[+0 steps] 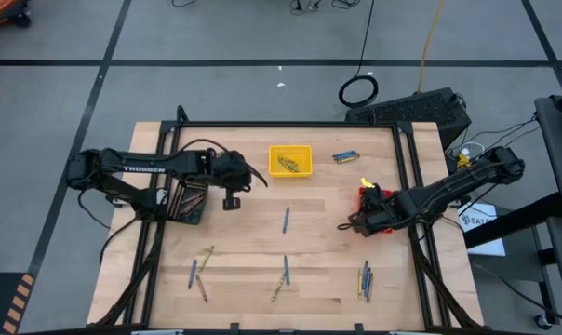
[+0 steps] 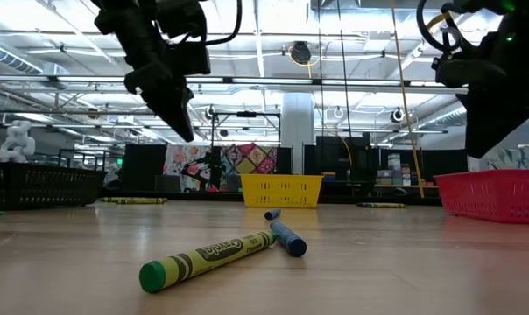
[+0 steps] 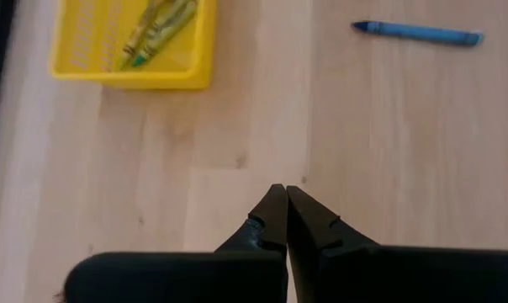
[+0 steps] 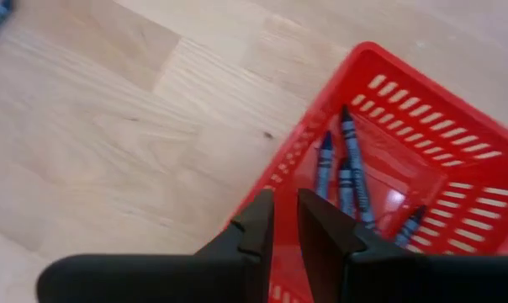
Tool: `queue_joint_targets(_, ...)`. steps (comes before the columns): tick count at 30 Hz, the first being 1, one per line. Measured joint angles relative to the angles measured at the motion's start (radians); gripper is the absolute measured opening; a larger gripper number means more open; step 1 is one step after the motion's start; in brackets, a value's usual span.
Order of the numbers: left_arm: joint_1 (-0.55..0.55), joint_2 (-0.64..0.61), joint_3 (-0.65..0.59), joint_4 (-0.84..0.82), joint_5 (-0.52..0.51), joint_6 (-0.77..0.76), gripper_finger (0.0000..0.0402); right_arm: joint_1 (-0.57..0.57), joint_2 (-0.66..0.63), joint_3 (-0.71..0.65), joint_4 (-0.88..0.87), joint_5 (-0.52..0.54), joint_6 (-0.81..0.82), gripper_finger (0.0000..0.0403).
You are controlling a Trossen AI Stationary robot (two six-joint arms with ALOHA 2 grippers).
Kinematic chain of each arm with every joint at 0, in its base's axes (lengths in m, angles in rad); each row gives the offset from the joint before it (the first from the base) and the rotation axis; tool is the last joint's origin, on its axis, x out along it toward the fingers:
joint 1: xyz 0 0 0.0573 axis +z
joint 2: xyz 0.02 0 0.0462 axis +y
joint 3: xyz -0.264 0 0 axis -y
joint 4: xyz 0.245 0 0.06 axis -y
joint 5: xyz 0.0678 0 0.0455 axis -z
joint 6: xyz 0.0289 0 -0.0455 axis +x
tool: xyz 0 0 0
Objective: Sort crayons
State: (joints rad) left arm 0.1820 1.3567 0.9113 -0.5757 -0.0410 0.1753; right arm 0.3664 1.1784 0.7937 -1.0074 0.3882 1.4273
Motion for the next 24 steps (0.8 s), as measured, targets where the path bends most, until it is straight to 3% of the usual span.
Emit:
queue_joint_targets(14, 0.002, -0.014, 0.002, 0.024, 0.036, -0.013, 0.0, 0.0, 0.0, 0.0, 0.21, 0.0, 0.0, 0.0041)
queue_joint_targets(24, 0.002, -0.014, 0.002, 0.047, -0.049, -0.014, 0.0, 0.0, 0.0, 0.0, 0.351, -0.001, 0.0, 0.0041)
